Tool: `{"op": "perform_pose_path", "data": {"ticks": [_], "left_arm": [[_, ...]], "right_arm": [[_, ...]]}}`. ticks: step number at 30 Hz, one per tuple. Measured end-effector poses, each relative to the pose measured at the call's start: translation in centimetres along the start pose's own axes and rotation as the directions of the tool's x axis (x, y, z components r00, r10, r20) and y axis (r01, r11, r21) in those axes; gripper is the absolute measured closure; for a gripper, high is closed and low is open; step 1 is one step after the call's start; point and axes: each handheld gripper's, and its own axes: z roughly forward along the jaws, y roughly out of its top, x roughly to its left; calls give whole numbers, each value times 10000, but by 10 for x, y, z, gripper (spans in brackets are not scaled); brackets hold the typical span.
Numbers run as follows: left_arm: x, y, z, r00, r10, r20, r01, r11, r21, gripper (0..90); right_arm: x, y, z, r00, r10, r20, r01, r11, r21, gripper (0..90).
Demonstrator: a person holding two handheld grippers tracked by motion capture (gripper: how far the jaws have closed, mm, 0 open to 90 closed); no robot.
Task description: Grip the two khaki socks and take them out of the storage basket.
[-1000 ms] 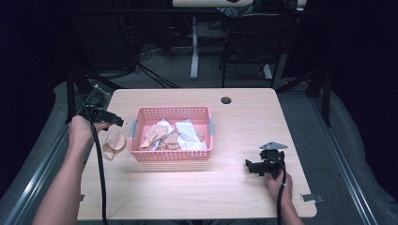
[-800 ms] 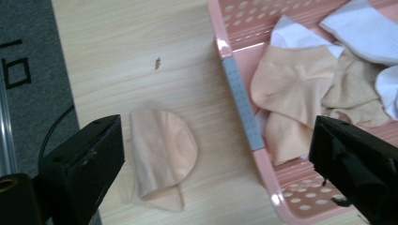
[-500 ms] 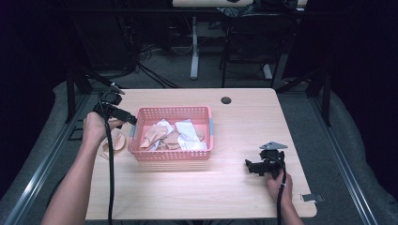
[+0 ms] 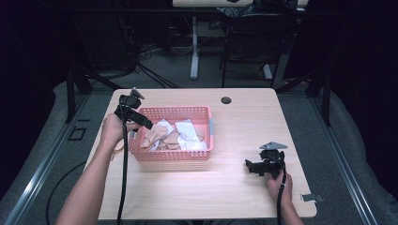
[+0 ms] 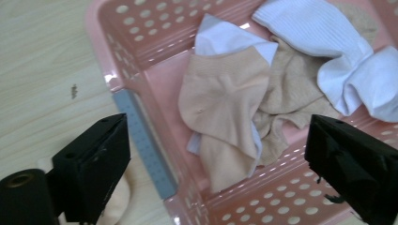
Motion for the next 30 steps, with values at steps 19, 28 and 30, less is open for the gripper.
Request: {"op": "perform_pose_path", "data": {"ticks": [19, 28, 30], "left_arm": [[-23, 3, 39, 9977, 549, 400, -582, 9948, 839, 305], [-21, 0, 57, 9991, 318, 270, -352, 9902, 1350, 490], [-18, 0, 62, 9995, 193, 269, -232, 9881, 1518, 504]], "right_arm": [[0, 0, 0, 10000, 0, -2, 0, 10000, -2, 0], [0, 0, 0, 10000, 2, -5, -2, 10000, -3, 0], [0, 0, 0, 10000, 0, -3, 0, 10000, -2, 0]]}}
